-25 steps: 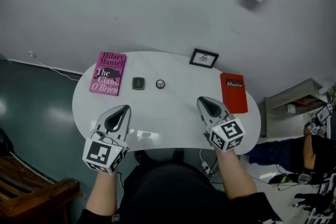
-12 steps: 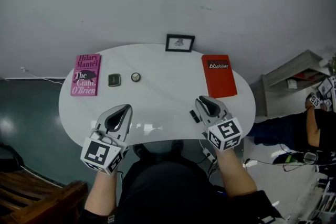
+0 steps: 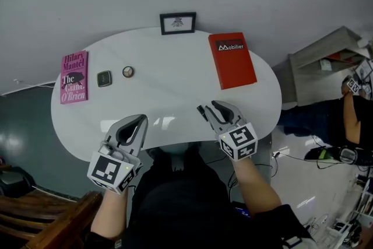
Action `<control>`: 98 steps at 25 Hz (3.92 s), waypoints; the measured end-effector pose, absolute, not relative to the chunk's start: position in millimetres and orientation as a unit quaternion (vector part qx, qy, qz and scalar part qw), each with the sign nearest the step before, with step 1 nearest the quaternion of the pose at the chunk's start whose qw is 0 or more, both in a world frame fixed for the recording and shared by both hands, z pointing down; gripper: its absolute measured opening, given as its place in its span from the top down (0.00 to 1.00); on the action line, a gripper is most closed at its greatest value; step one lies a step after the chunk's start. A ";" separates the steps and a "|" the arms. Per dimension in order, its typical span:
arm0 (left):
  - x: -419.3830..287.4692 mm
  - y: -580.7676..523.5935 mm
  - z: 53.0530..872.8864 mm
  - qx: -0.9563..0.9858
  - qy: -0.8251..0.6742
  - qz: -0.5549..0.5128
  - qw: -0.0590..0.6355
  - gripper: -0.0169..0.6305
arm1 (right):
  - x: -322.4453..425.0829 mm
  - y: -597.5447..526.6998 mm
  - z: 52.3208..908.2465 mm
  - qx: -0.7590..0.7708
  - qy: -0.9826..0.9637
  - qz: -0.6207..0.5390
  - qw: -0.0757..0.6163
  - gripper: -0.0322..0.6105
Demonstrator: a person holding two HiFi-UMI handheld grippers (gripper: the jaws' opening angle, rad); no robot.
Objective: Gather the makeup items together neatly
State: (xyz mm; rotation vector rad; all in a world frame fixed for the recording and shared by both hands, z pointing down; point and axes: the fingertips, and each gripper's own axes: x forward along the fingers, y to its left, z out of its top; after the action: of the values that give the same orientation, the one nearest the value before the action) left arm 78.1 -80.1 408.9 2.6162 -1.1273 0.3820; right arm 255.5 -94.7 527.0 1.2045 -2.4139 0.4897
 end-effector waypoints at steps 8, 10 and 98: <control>87.1 -85.5 436.5 0.896 -0.383 0.162 0.157 0.95 | 256.8 -76.2 609.4 0.400 -0.848 0.220 0.270 0.73; 88.1 -86.1 440.0 0.895 -0.381 0.166 0.164 0.95 | 258.4 -73.7 628.1 0.397 -0.840 0.229 0.290 0.72; -142.1 -192.8 457.9 0.905 -0.367 0.136 0.164 0.95 | 45.8 -273.9 643.6 0.490 -0.781 0.270 0.277 0.79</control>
State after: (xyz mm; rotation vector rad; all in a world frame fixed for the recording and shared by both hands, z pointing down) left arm -142.1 -192.8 457.9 2.5806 -1.0449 0.3889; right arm 45.8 -273.9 643.6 1.3158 -2.0970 0.7252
